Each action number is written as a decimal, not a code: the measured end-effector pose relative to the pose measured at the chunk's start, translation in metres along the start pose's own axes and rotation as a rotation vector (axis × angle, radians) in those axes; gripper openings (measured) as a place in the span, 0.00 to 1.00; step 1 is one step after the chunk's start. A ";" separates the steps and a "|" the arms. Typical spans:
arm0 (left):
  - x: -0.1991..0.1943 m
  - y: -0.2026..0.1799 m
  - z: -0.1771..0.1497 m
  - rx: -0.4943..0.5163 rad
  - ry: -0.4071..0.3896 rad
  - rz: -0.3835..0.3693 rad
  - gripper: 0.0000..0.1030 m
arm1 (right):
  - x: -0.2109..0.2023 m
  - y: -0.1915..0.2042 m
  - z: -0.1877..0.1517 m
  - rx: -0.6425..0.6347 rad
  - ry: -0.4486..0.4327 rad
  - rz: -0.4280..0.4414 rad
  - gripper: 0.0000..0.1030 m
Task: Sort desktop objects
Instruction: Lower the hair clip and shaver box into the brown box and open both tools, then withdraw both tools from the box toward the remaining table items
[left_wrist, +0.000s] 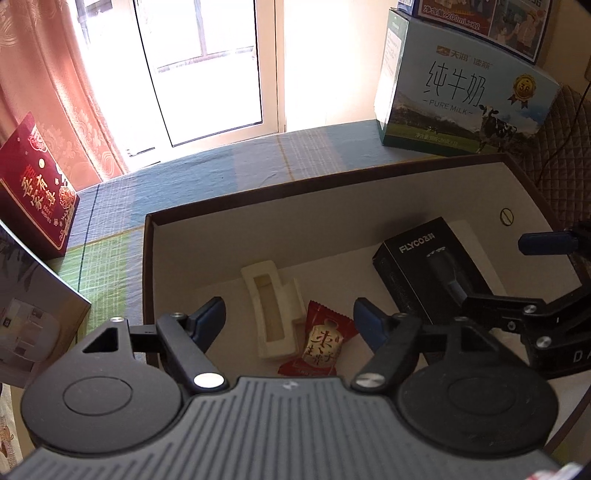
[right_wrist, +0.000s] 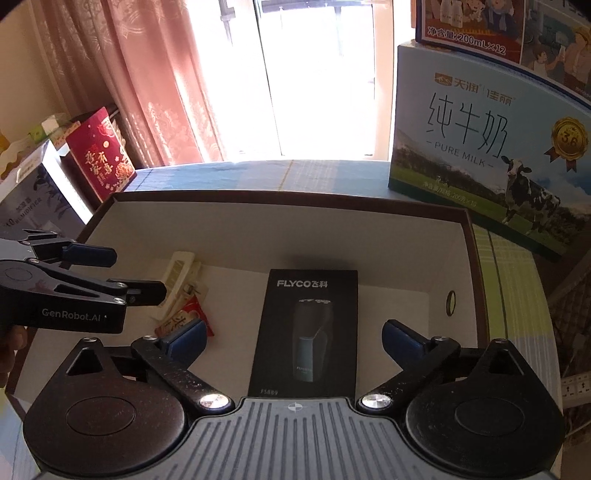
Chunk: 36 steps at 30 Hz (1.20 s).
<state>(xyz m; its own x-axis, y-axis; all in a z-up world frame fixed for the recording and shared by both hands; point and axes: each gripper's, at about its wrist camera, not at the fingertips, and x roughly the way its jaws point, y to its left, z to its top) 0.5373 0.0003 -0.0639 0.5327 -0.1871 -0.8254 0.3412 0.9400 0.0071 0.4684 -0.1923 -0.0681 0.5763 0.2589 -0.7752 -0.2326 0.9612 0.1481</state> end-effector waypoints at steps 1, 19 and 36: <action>-0.005 0.000 -0.002 -0.004 -0.005 -0.004 0.72 | -0.004 0.002 -0.003 -0.004 -0.004 0.000 0.98; -0.101 -0.013 -0.063 -0.070 -0.075 0.061 0.80 | -0.085 0.023 -0.059 0.013 -0.072 -0.010 0.98; -0.167 -0.024 -0.125 -0.135 -0.098 0.071 0.80 | -0.144 0.036 -0.109 0.050 -0.104 -0.003 0.98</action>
<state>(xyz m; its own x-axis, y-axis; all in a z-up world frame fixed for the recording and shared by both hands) 0.3435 0.0443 0.0030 0.6271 -0.1393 -0.7664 0.1963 0.9804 -0.0176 0.2913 -0.2052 -0.0181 0.6556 0.2616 -0.7083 -0.1925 0.9650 0.1781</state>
